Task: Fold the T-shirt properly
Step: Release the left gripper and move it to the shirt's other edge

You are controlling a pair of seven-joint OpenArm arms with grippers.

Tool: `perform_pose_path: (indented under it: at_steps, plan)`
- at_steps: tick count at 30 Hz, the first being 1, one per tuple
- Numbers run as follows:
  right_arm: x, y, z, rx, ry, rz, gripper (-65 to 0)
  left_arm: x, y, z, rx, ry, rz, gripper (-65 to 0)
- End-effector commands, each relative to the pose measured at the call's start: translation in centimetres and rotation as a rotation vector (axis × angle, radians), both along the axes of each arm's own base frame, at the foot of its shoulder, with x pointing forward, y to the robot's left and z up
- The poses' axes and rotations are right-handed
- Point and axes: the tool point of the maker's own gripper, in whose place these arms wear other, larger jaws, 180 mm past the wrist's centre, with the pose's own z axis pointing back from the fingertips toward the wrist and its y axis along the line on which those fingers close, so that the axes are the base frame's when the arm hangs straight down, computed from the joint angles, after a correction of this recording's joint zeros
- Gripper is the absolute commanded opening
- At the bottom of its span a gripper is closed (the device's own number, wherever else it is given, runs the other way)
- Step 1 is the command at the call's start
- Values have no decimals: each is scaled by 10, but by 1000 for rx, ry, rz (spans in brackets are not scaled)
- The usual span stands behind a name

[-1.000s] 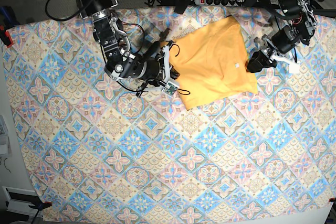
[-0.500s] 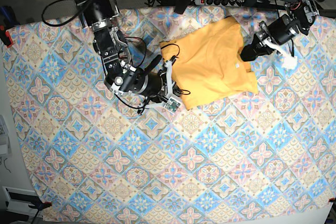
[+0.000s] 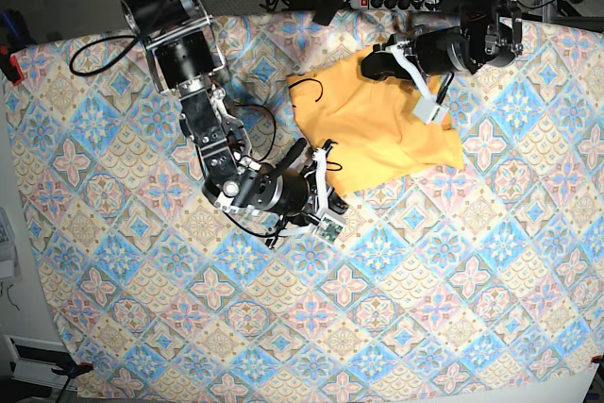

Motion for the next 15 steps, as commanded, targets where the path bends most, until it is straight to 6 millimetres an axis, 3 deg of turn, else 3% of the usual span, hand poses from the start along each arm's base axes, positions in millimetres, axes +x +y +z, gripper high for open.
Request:
perform_pose_path:
  at_steps: [1,10,15]
  plan:
    - [10,16,19,49,-46,32,-630,4,-1,7,14,-36,-15,-650]
    - [-6,52,-28,-17,43,198,-630,-4,13,-8,135,-13,-49,-650]
    - [-9,38,-63,-84,100,192,-629,-8,31,-22,272,6,-71,-650]
